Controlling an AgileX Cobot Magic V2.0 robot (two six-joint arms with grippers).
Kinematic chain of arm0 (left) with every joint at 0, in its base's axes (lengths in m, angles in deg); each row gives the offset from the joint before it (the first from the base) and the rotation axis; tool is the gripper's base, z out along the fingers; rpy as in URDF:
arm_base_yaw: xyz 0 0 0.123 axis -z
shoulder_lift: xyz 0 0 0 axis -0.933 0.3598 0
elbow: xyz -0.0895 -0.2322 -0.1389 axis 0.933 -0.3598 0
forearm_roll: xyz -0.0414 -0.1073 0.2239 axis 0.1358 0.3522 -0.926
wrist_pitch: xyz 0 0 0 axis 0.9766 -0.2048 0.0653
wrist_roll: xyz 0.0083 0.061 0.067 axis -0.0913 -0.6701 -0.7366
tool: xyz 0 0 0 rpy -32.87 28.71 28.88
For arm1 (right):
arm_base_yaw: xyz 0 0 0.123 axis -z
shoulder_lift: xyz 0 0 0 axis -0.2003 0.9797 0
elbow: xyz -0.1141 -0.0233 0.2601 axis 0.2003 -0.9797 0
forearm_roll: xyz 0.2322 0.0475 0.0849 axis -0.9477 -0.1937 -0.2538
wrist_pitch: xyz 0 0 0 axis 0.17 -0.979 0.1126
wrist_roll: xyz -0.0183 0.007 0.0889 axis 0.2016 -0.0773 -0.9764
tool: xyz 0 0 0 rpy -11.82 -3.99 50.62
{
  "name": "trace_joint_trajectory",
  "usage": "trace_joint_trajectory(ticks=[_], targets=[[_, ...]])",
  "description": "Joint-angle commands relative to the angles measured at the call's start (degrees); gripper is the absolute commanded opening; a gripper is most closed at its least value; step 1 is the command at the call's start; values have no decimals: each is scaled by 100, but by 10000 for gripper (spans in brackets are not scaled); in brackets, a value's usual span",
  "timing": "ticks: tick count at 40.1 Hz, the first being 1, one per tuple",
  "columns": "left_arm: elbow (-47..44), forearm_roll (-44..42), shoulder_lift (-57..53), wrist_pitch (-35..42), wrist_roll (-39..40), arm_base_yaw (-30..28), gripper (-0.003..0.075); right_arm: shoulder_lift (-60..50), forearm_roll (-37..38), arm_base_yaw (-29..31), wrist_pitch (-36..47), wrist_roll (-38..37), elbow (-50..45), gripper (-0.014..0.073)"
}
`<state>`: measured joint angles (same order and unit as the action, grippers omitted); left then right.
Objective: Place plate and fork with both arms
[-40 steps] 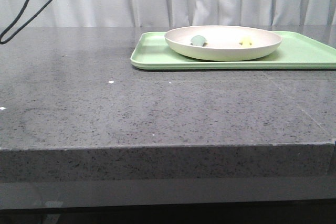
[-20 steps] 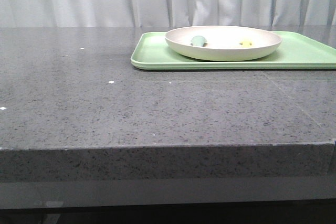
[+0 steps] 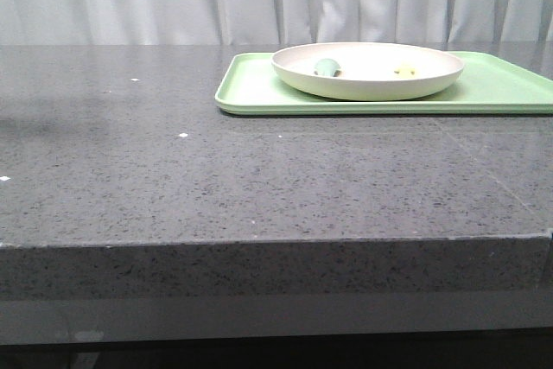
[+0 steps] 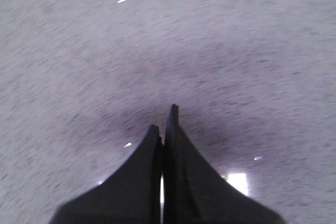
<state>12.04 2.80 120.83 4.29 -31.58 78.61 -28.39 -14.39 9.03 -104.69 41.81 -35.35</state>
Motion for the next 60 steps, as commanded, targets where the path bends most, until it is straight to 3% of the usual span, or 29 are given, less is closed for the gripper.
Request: trace_joint_trajectory(ticks=[1, 8, 19, 32, 44, 60], targets=[[-433, -47, -695, 622, 74, -410, -18, 51, -2, 40, 483, 21, 163, 590], [-1580, -37, -1680, 1592, 74, -832, -18, 51, -2, 40, 483, 21, 163, 590], [-3546, 127, -3561, 3627, 74, -832, -18, 51, -2, 40, 535, 21, 163, 590], [-5159, 127, -5615, 4624, 74, -832, -18, 116, -19, 40, 646, 21, 175, 590], [-5556, 127, -6334, 4742, 74, -832, -18, 1669, -405, 13, 217, 21, 1300, 590], [-5556, 127, -6334, 4742, 74, -832, -18, 4762, -570, -829, -1212, 26, 3886, 590]])
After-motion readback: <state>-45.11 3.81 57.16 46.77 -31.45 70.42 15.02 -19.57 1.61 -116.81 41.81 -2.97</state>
